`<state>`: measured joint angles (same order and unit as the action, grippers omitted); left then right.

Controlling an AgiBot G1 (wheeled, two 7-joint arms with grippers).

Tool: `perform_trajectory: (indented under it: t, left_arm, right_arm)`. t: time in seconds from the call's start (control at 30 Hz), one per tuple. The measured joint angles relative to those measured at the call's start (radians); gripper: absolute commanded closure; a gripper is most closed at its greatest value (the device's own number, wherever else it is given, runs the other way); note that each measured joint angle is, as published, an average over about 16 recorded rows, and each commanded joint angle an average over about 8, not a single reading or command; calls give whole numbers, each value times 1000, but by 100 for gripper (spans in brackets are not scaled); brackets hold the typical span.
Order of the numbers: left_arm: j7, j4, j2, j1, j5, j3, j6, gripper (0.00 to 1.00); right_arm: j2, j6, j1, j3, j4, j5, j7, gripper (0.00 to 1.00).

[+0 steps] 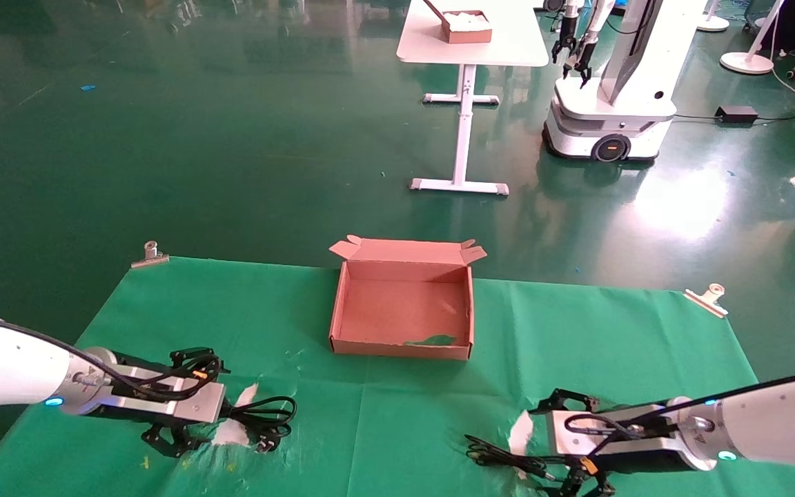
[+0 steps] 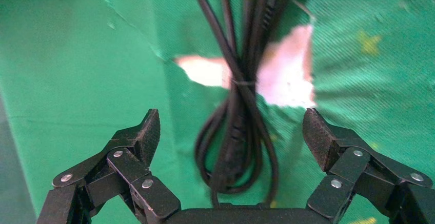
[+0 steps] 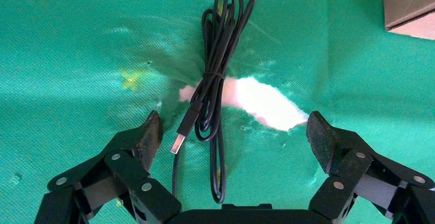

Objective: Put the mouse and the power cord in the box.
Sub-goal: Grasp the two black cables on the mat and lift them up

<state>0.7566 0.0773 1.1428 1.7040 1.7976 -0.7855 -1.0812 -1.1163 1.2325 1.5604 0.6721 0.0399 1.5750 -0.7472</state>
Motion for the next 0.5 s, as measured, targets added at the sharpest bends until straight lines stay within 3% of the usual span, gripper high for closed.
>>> perform_trajectory:
  t: [0.07,0.1,0.17,0.5]
  left_arm:
    - [5,-8,2,1,2,-1,2,75]
    - [7,-11,3,2,3,-2,3,87]
    - [10,-15,4,3,5,-3,5,99]
    - [10,-16,4,4,5,-3,5,100]
  right_arm:
    - [-1,0,0,0,-8,0,-3,92]
    - [-2,0,1,-1,-11,-1,-4,98]
    - [-2,-1,1,-1,-16,-1,-6,100]
    - [-2,2,0,-1,-16,-1,-6,100]
